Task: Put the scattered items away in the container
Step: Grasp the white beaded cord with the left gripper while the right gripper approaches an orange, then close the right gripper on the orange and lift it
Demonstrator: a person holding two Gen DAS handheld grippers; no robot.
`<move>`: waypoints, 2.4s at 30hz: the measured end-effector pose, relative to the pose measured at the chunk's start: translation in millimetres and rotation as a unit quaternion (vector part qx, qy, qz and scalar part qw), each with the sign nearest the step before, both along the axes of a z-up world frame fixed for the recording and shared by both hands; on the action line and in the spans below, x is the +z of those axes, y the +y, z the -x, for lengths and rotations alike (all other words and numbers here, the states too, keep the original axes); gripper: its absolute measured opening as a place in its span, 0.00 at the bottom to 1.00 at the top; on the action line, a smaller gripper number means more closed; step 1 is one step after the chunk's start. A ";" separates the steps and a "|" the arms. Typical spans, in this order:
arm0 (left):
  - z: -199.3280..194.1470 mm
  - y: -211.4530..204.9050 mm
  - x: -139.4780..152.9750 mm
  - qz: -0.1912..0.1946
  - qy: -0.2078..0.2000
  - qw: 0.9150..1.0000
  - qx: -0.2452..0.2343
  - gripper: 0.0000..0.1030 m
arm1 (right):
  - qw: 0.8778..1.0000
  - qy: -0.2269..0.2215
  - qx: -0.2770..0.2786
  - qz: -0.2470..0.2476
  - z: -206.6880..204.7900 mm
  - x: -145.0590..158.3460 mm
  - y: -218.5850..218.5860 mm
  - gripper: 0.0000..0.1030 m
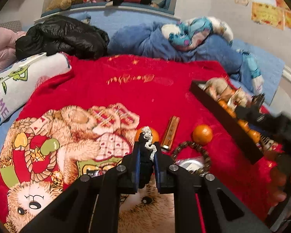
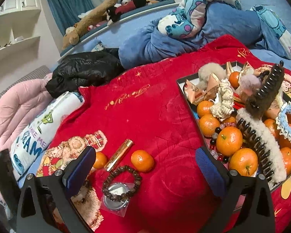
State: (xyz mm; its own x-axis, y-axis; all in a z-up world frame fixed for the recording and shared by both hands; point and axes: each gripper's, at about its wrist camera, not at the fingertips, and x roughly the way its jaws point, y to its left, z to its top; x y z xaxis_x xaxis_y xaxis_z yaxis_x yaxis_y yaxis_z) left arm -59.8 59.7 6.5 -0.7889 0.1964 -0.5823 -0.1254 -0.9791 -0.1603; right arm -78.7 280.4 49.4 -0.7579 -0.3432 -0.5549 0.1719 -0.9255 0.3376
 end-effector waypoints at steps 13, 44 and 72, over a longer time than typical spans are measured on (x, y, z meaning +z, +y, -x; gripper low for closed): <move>-20.9 -16.9 7.9 -0.016 0.004 1.000 0.009 0.13 | 0.999 -0.007 0.047 -0.012 7.1 -11.0 -15.1 0.81; -22.3 -33.0 7.0 -0.039 -0.019 0.999 0.031 0.13 | 0.993 -0.077 0.058 -0.068 44.9 -53.6 -41.8 0.36; -28.2 10.2 19.9 -0.043 -0.003 0.999 -0.016 0.13 | 0.997 -0.019 0.048 -0.064 10.9 -17.1 -20.6 0.34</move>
